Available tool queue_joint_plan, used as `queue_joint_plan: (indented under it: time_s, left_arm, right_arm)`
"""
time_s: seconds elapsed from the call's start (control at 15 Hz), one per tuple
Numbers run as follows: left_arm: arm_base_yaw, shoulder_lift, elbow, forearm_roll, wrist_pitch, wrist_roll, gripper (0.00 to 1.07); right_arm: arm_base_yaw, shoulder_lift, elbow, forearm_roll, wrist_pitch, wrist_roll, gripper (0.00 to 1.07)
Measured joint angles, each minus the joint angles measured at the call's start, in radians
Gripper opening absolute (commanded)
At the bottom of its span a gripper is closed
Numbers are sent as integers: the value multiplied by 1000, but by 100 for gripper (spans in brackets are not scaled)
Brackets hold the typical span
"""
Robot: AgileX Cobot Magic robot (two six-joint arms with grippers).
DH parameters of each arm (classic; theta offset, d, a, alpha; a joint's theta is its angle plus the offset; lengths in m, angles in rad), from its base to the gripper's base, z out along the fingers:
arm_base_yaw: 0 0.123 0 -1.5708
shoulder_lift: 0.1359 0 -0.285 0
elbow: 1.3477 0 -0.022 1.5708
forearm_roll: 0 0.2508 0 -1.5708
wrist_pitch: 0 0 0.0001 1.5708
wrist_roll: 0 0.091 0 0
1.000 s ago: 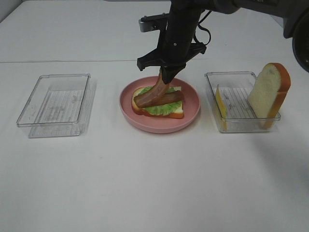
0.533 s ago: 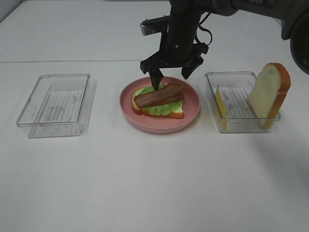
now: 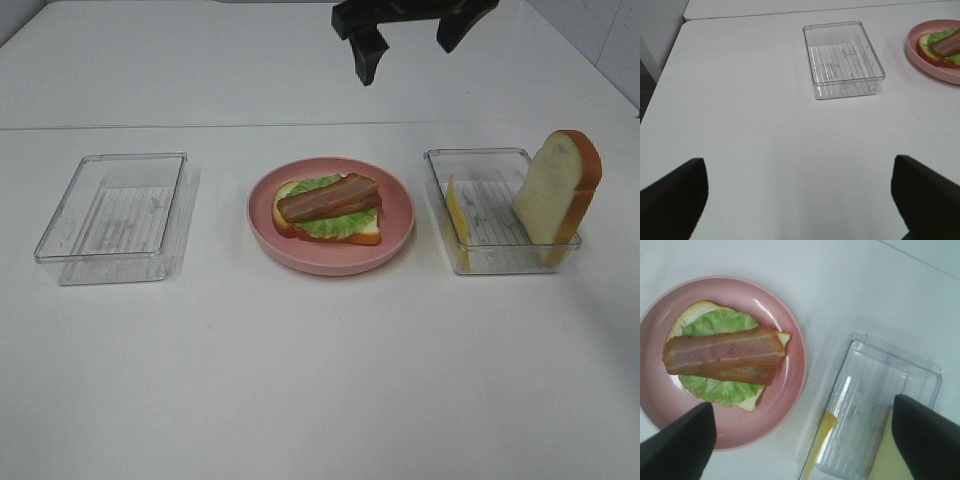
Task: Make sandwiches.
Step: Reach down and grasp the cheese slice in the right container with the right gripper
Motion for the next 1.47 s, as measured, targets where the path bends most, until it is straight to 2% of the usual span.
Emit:
queue_joint_plan:
  time_s: [0.2,0.47,0.8,1.0,1.47]
  left_arm:
    - [0,0,0,0,0,0,91]
    - [0,0,0,0,0,0,91]
    - [0,0,0,0,0,0,91]
    - [0,0,0,0,0,0,91]
    - [0,0,0,0,0,0,91]
  right_arm:
    - [0,-35,30,-4,1,28,93]
    - [-59,-48,232,41,1,54,93]
    - [-101,-48,378,80,-9,70,93]
    - [-101,-45,423,89,-72,70,93]
    - [-138,21,429,170,-124,19,93]
